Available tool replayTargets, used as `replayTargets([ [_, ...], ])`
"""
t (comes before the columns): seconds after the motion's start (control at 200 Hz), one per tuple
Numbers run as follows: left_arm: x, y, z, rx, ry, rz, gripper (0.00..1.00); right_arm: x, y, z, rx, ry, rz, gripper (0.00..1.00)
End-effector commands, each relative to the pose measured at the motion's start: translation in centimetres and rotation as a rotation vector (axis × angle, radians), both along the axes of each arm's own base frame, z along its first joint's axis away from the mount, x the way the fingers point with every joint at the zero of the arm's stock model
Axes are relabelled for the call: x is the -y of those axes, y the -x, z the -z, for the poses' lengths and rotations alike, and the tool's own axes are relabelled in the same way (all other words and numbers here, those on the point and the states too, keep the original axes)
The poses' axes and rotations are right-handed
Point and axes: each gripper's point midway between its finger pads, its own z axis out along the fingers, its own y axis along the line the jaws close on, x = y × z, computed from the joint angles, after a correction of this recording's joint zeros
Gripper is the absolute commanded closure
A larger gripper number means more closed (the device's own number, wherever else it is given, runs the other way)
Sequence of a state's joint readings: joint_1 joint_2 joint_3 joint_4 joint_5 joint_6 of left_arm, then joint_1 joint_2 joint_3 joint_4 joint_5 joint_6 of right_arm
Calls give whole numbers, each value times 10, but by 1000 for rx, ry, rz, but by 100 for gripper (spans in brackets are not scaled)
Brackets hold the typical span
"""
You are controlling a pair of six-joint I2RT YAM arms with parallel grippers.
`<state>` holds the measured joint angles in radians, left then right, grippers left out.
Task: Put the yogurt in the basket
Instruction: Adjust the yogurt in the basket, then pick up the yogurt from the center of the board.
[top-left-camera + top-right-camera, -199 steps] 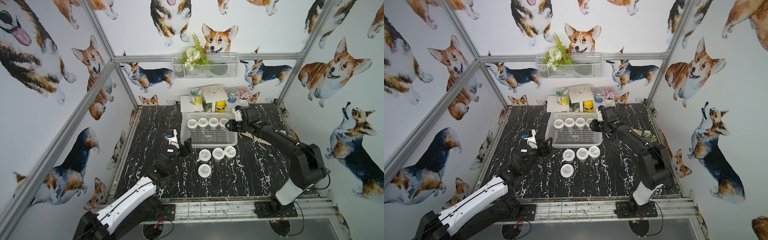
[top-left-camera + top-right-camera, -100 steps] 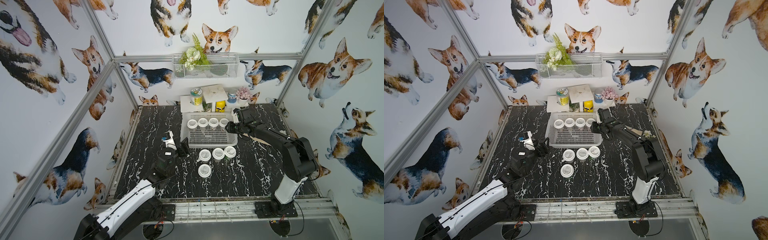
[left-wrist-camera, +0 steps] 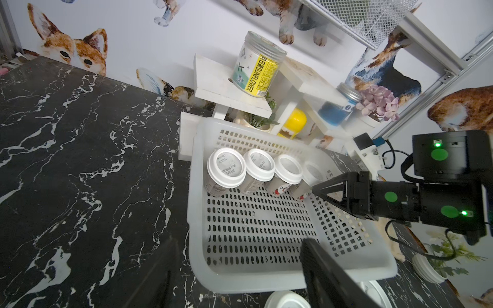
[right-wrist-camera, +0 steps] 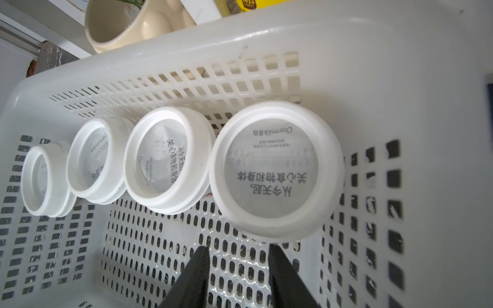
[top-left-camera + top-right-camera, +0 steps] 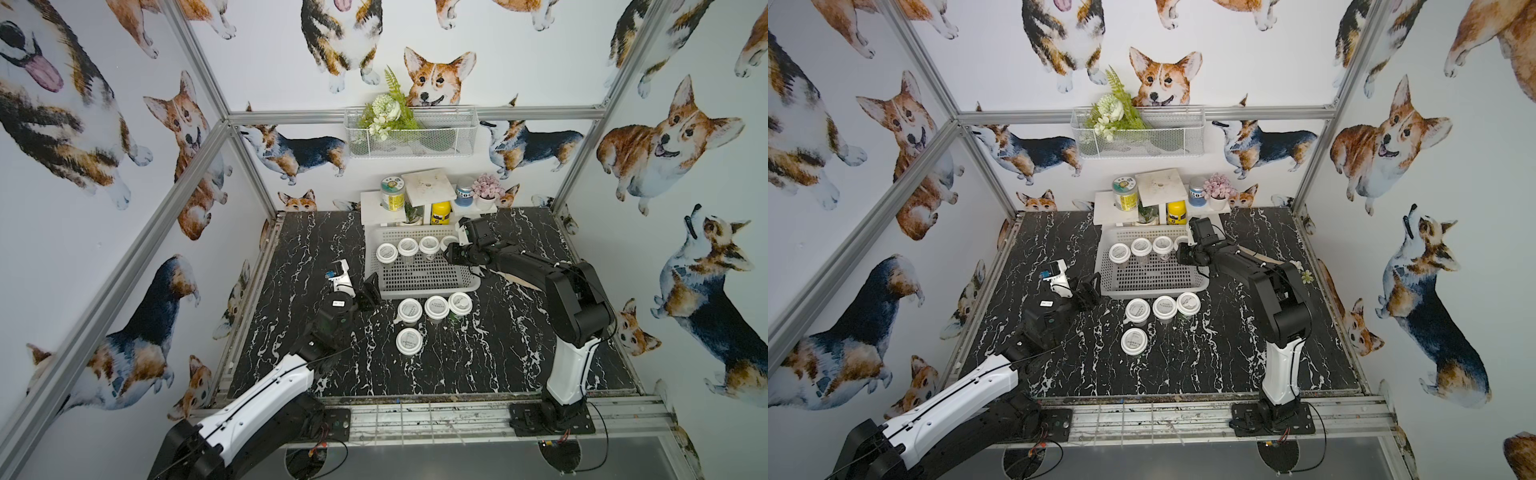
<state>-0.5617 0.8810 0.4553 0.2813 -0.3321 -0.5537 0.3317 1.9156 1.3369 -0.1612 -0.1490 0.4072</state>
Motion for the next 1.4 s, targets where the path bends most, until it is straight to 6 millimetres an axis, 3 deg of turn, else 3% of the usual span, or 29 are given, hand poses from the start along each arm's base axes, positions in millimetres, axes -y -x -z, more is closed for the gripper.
replayTargets([
  [0.0, -1, 1, -9, 34, 12, 5, 22, 0, -3, 2, 4, 12, -8, 58],
  [0.34, 0, 1, -9, 32, 9, 9, 23, -7, -3, -4, 13, -3, -29, 58],
  [0.505, -1, 1, -10, 32, -3, 6, 22, -8, 8, -40, 85, -40, -39, 56],
  [0.771, 0, -1, -11, 10, -22, 8, 23, 0, 40, -104, 256, -121, -44, 38],
  [0.901, 3, -1, -18, -3, -33, 21, 23, 13, 58, -120, 316, -110, -22, 38],
  [1.036, 17, -2, -20, -101, -153, 112, 22, 31, 70, -130, 365, -77, 8, 31],
  [1.076, 19, 2, -15, -146, -187, 139, 22, 38, 71, -133, 373, -79, 22, 30],
  [1.101, 22, 2, -27, -144, -188, 155, 23, 43, 72, -133, 377, -85, 34, 30],
  [1.226, 27, 25, -29, -236, -208, 252, 23, 68, 72, -129, 367, -149, 92, 30],
  [1.396, 37, 62, -9, -459, -258, 413, 22, 79, 72, -120, 348, -160, 113, 30],
])
